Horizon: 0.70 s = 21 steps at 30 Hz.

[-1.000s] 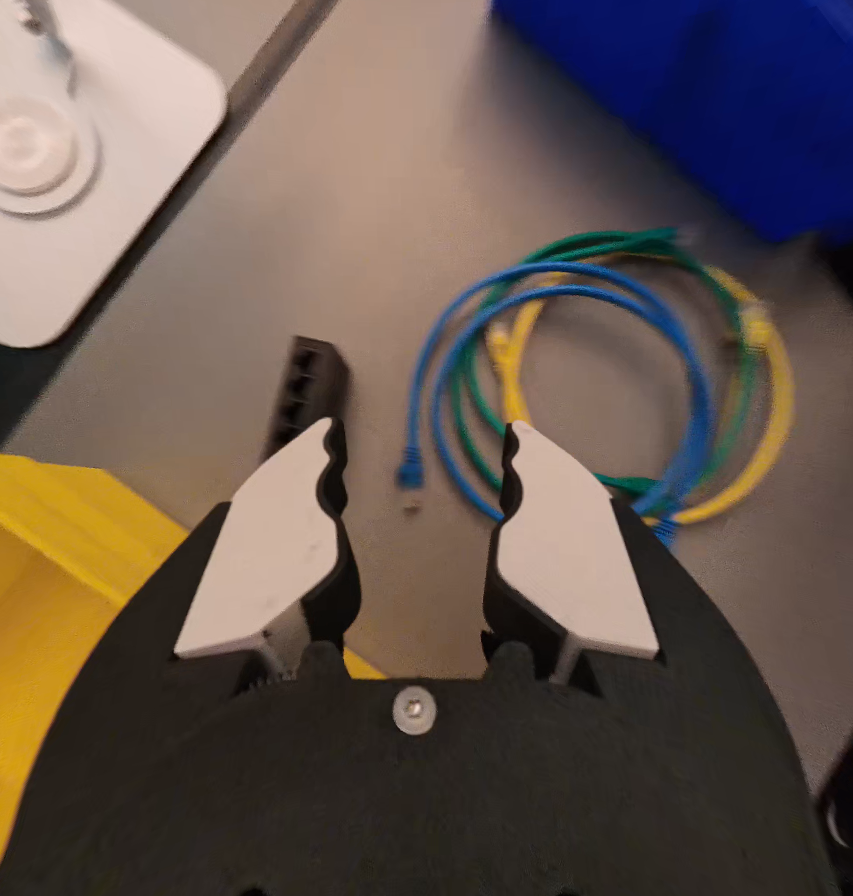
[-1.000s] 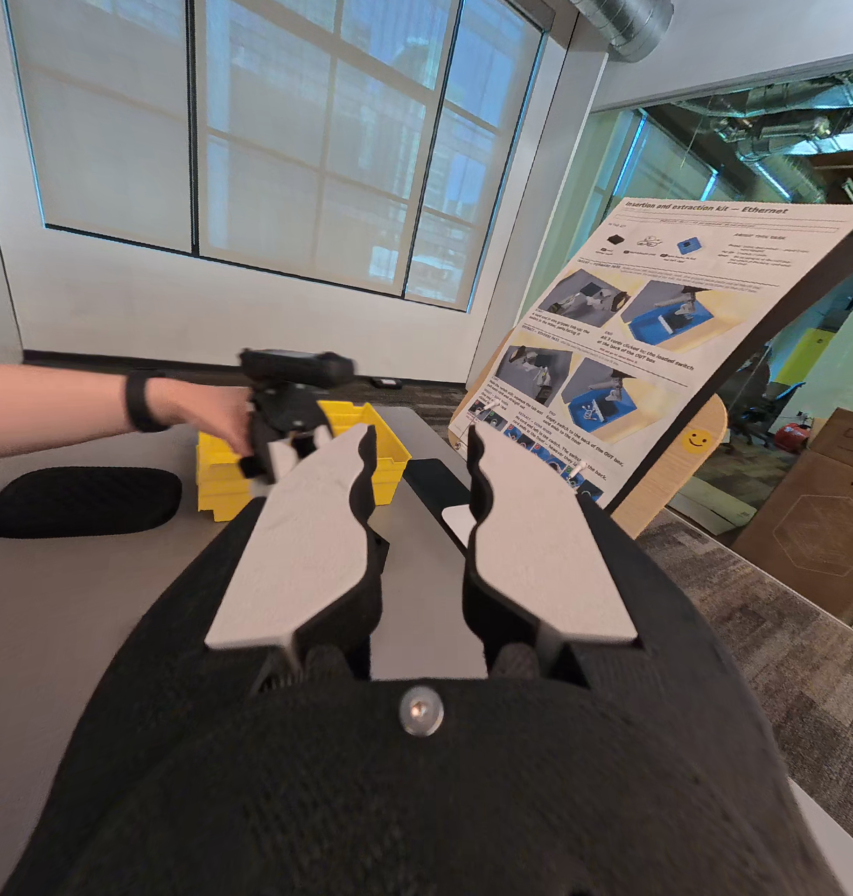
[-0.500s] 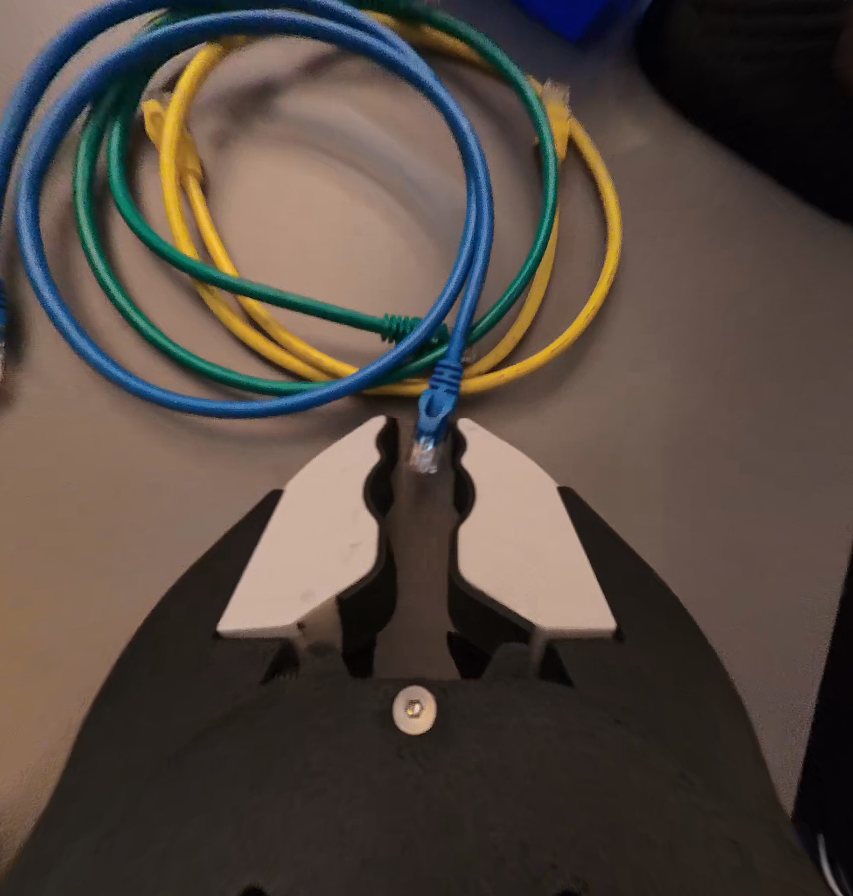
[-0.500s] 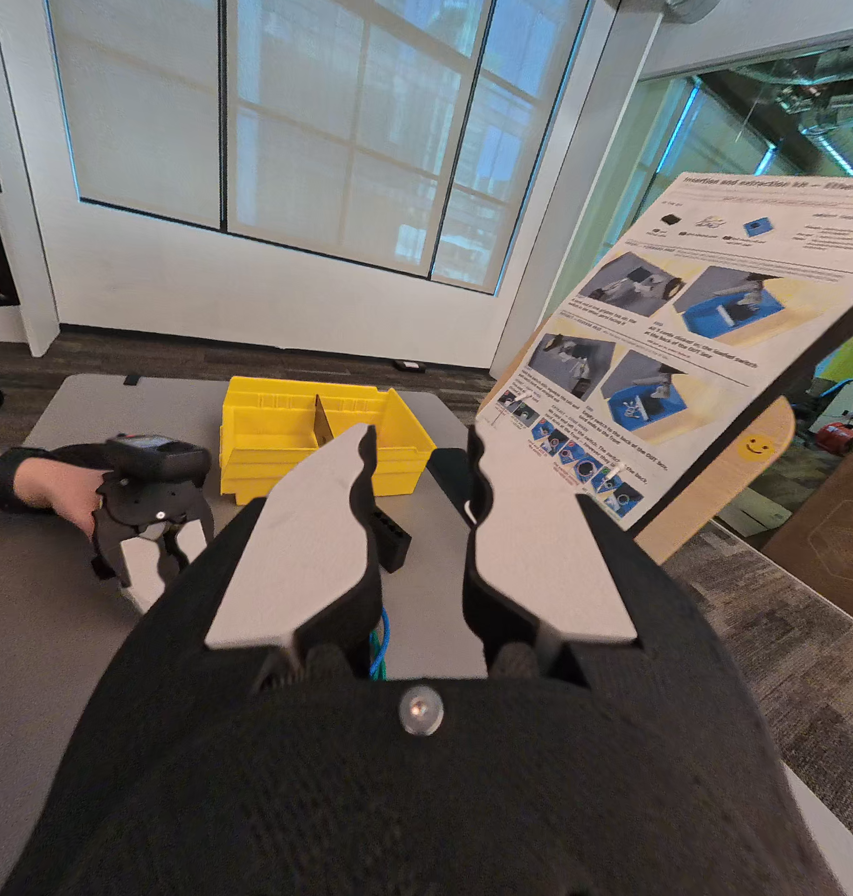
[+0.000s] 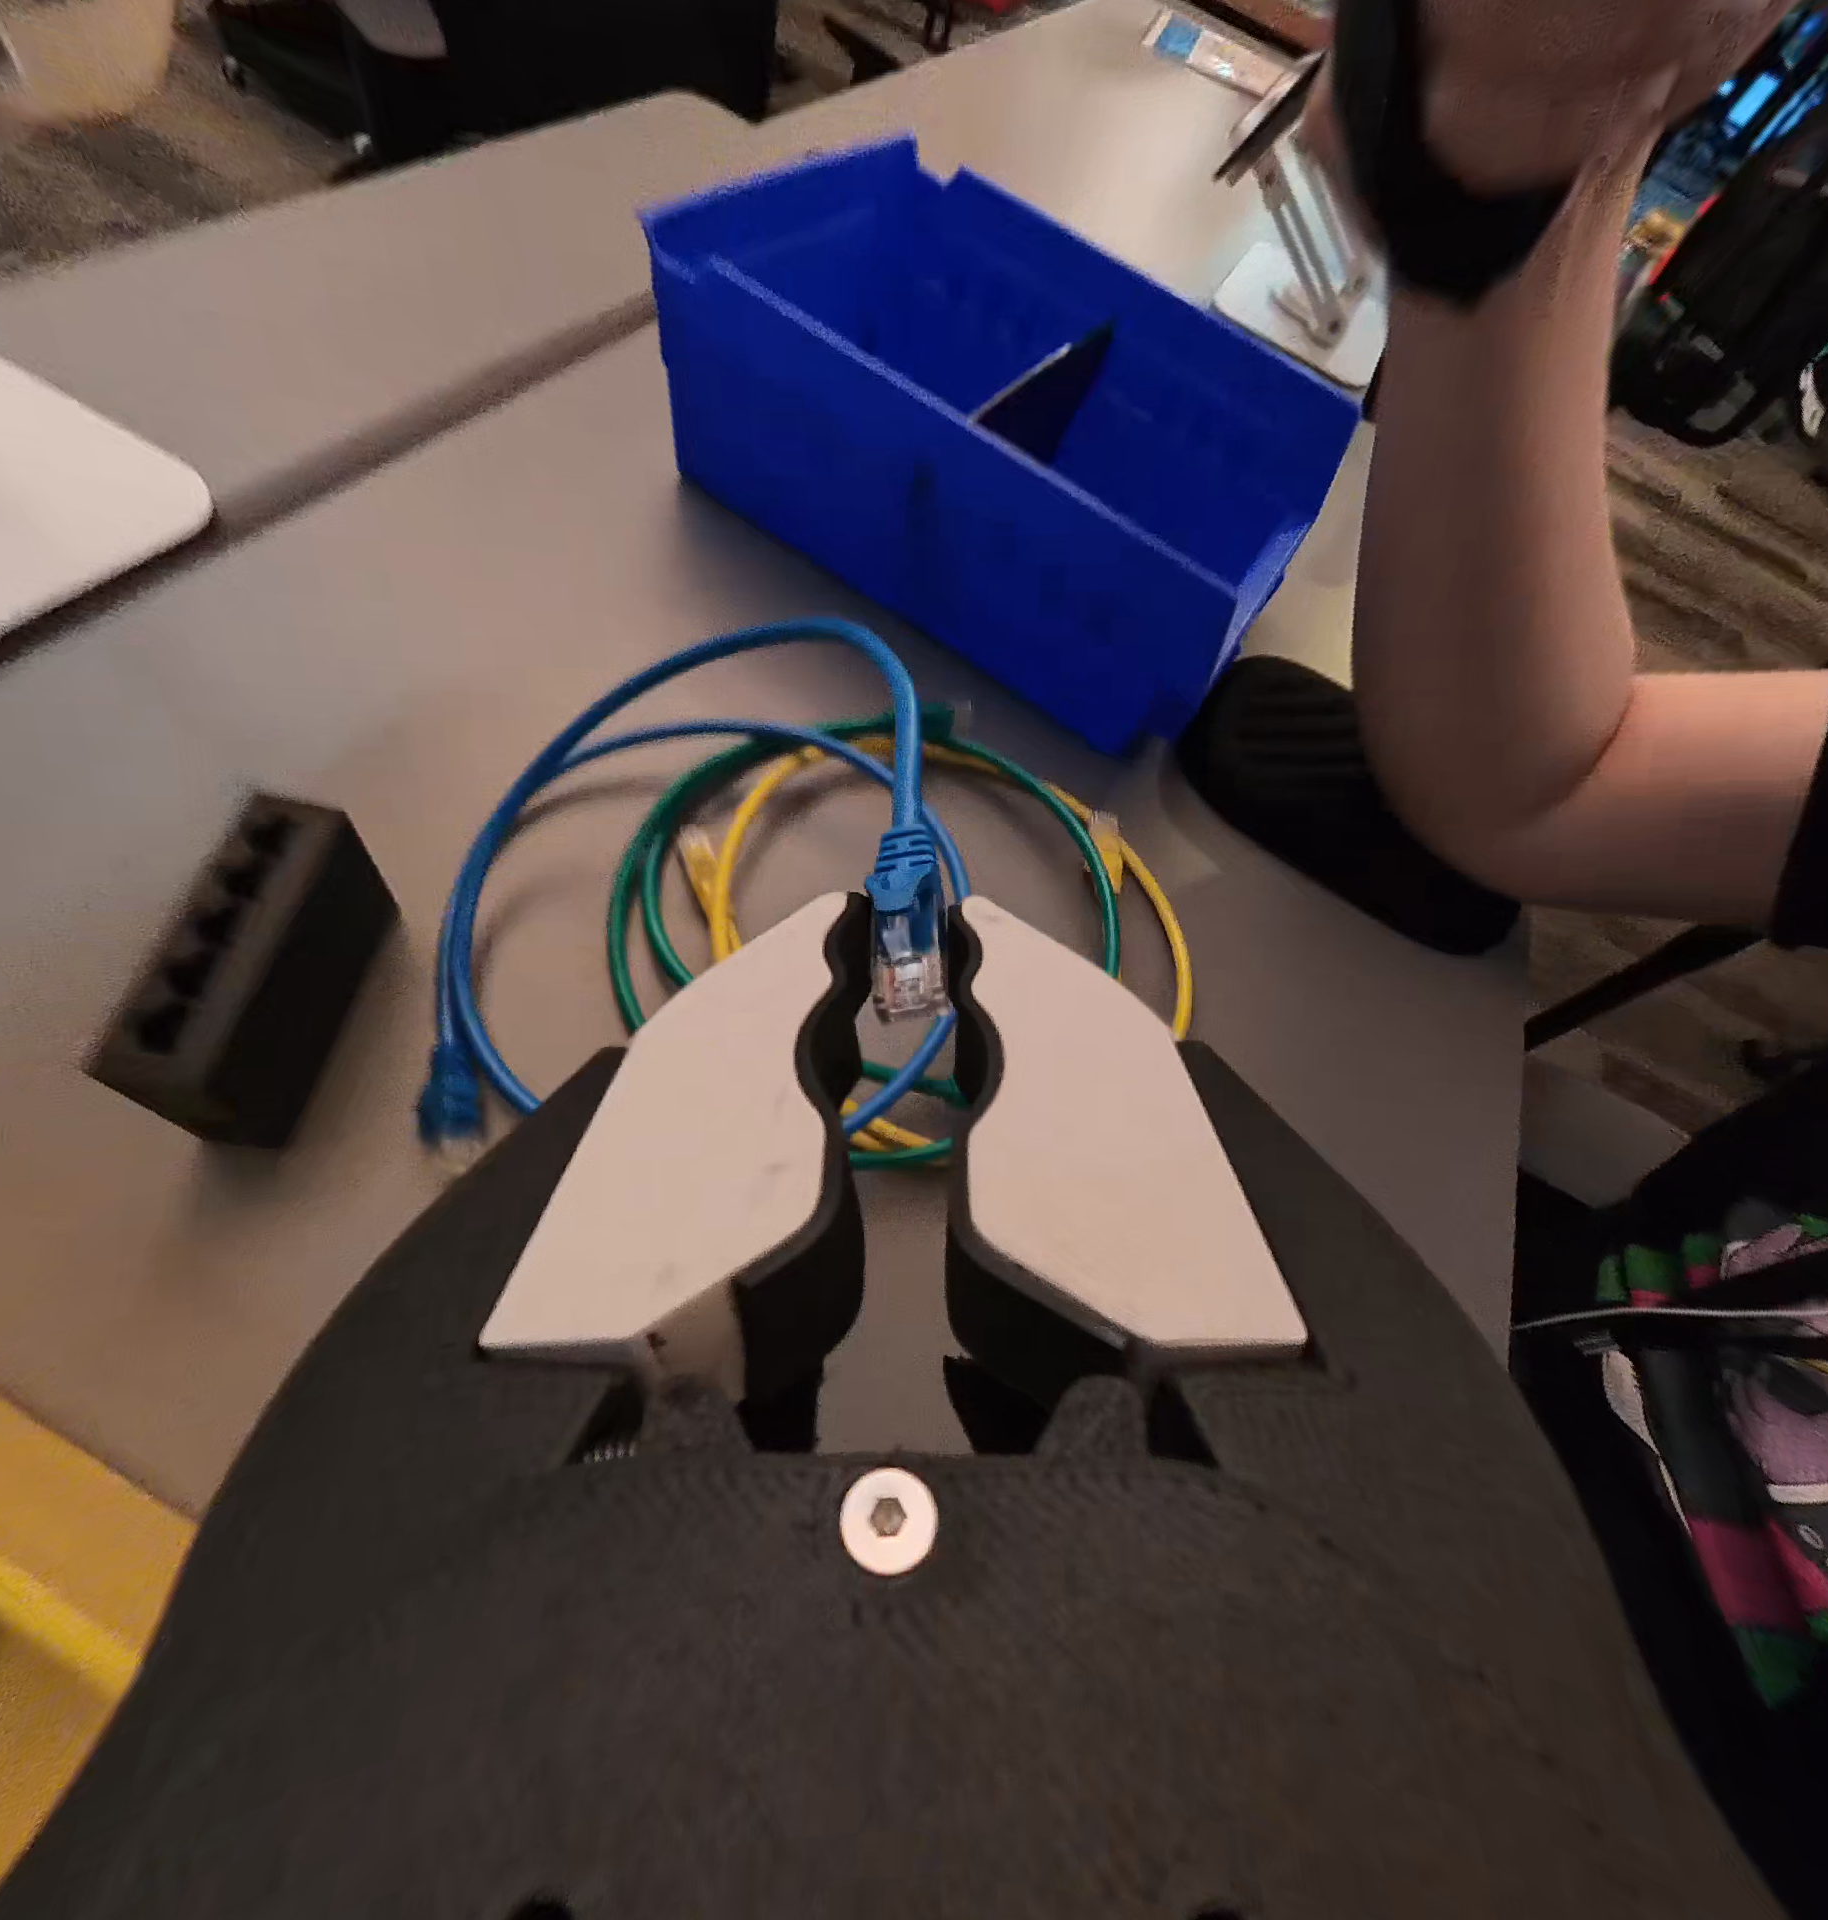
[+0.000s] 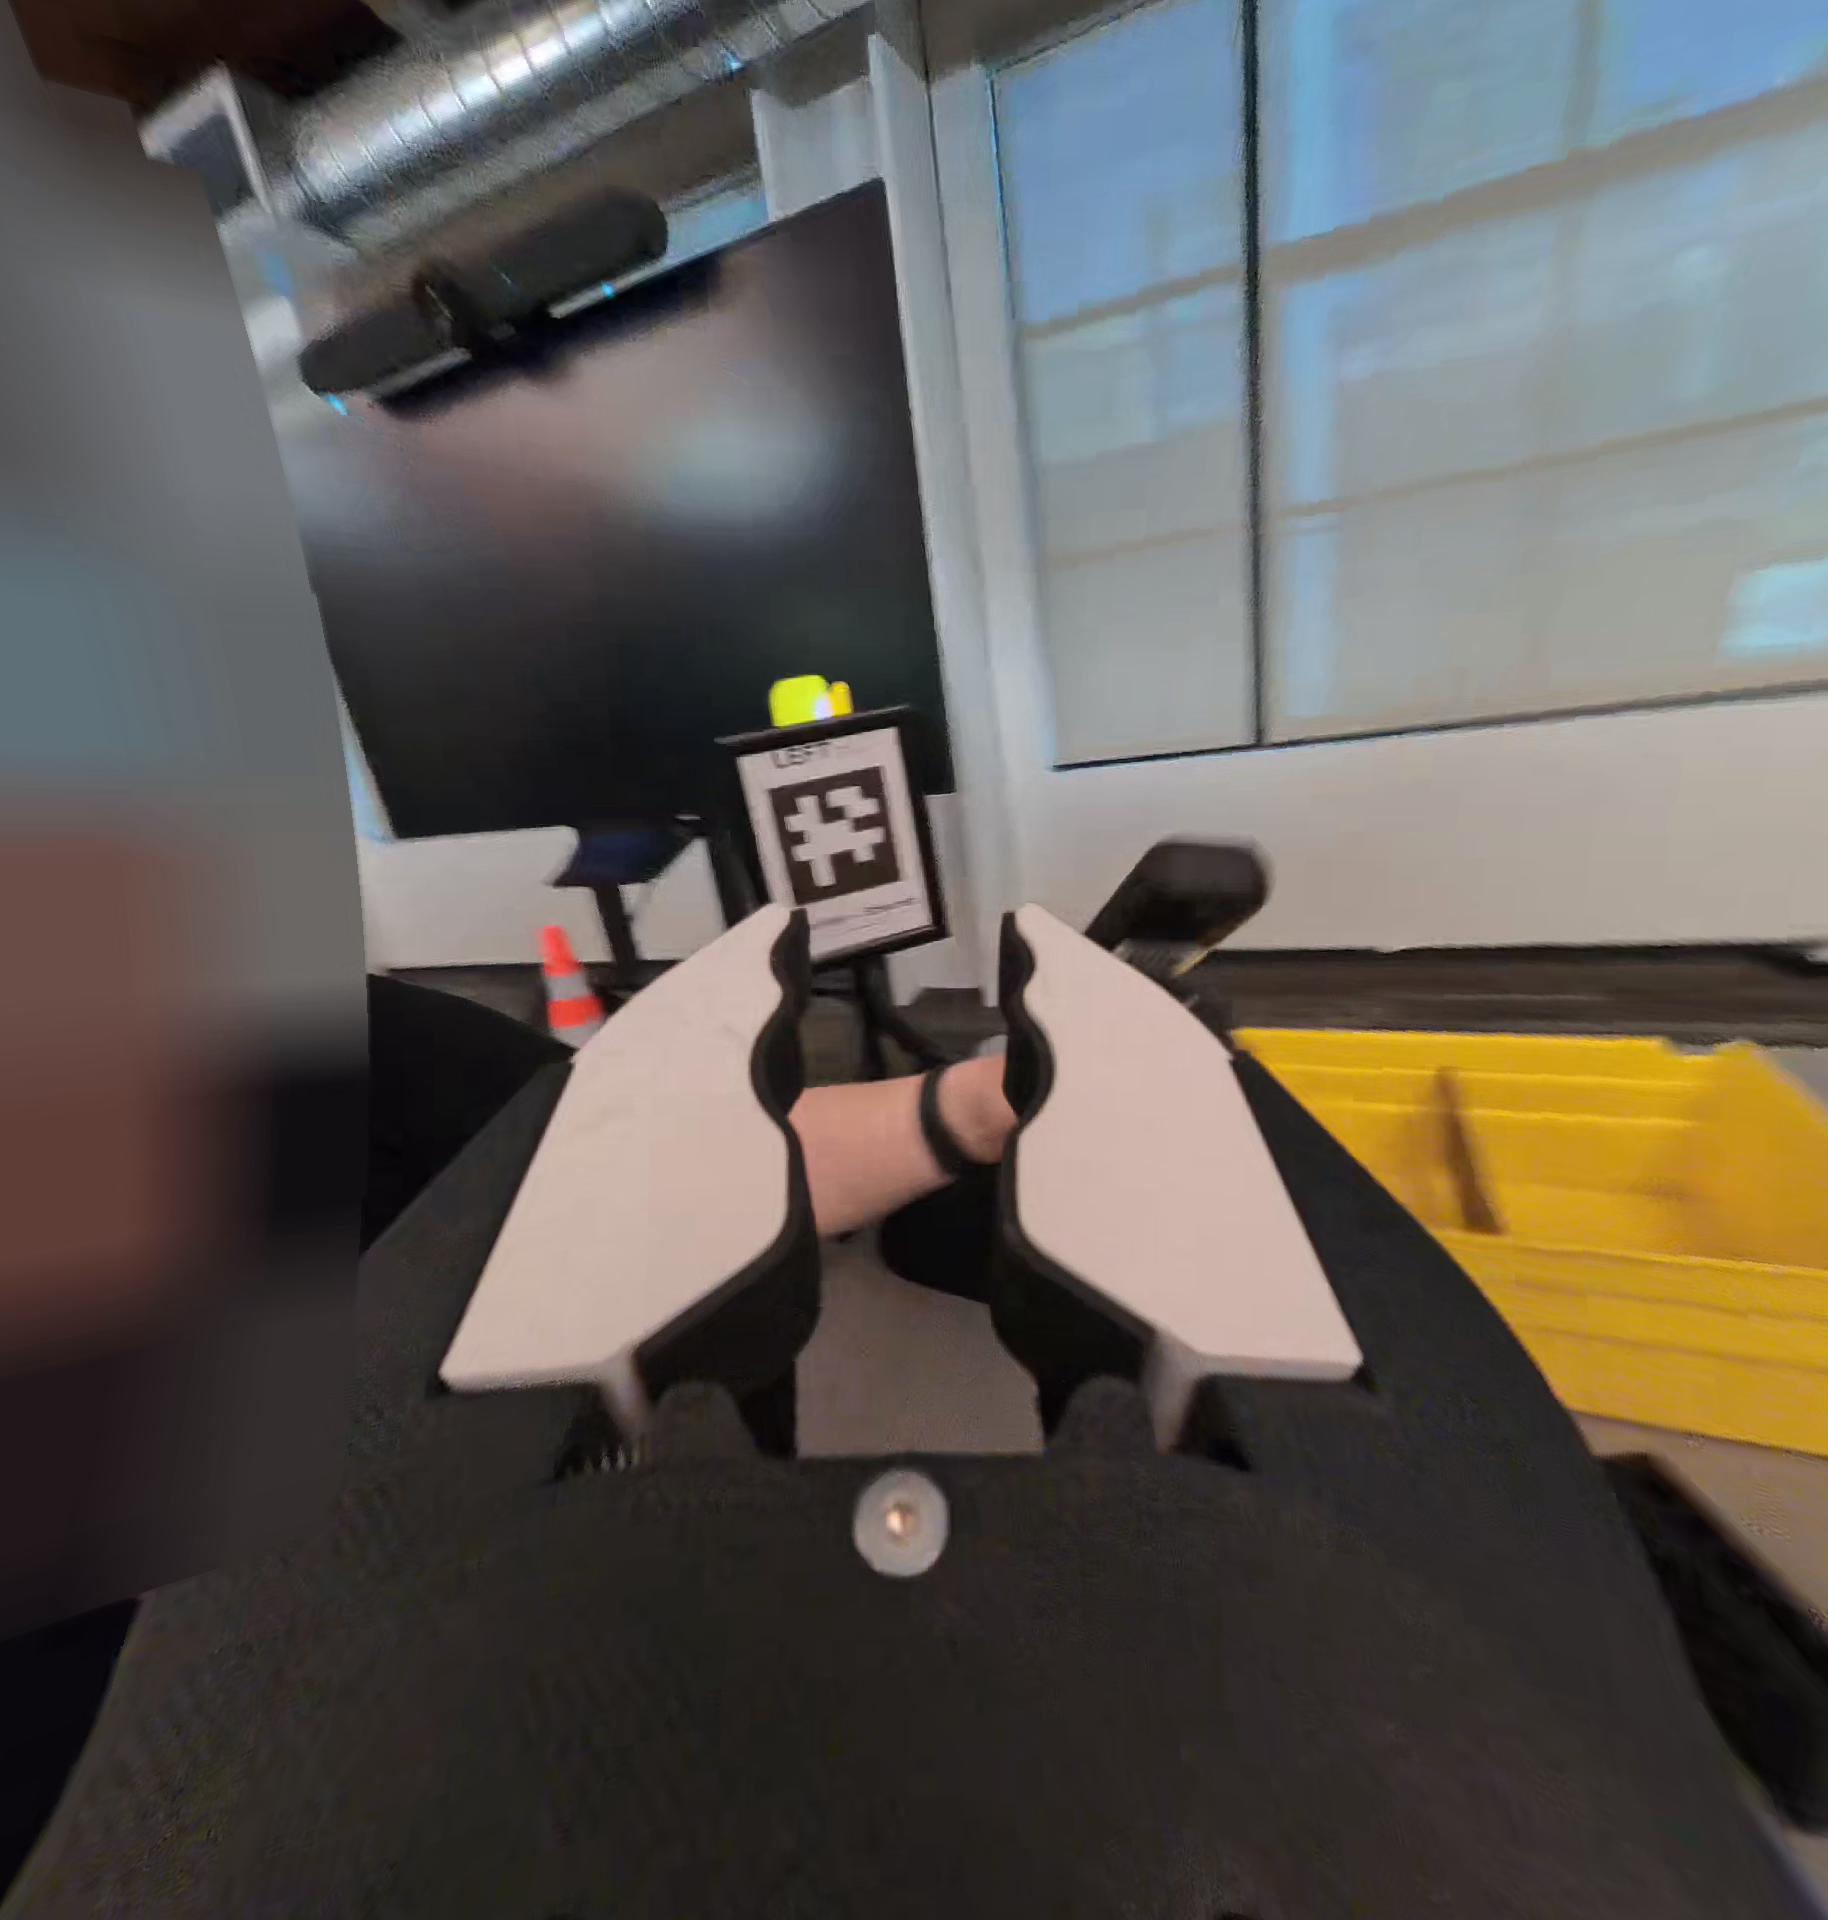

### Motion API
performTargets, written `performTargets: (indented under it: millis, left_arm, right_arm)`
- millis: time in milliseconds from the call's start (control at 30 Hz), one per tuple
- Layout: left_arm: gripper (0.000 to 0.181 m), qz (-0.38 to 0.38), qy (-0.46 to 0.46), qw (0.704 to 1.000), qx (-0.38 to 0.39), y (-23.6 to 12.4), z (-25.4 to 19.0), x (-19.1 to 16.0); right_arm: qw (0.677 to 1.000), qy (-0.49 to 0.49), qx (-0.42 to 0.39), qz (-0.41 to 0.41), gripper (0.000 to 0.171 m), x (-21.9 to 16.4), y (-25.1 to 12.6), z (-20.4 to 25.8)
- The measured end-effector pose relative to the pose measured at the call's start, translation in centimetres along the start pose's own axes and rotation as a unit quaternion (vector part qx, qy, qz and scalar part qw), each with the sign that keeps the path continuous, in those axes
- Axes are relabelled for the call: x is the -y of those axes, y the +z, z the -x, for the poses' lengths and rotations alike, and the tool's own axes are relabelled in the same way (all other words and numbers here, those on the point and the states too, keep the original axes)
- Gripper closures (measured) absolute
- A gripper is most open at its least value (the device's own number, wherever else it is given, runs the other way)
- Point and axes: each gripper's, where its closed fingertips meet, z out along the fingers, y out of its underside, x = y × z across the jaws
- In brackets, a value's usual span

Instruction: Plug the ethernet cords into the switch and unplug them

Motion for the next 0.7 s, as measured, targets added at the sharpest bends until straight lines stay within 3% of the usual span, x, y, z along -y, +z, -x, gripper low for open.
performTargets:
  millis: [133, 333, 467, 533, 567, 700]
  left_arm:
    - [0.169, 0.004, 0.019, 1.0, -0.02, -1.2, 0.9, 4.8]
    - [0.169, -0.036, 0.021, 0.998, -0.04, -2.5, 2.1, 9.2]
    - [0.168, -0.07, -0.008, 0.994, -0.08, -3.6, 2.6, 9.3]
    - [0.169, -0.081, -0.017, 0.99, -0.111, -4.1, 2.1, 9.5]
    - [0.169, -0.081, -0.01, 0.988, -0.128, -4.2, 1.5, 9.4]
    - [0.169, -0.054, 0.027, 0.986, -0.155, -3.8, -0.4, 8.8]
  right_arm:
    - [0.992, 0.118, 0.012, 0.043, 0.14, -3.5, 1.3, -2.3]
    - [0.949, 0.302, 0.048, 0.071, 0.15, -9.3, 3.3, -5.3]
    - [0.966, 0.228, -0.054, 0.11, 0.136, -13.7, 4.3, -9.5]
    - [0.98, 0.155, -0.113, 0.049, 0.121, -13.3, 4.7, -11.8]
    - [0.983, 0.128, -0.13, 0.012, 0.128, -12.8, 4.6, -12.5]
    - [0.985, 0.073, -0.115, -0.101, 0.124, -9.6, 3.4, -11.8]
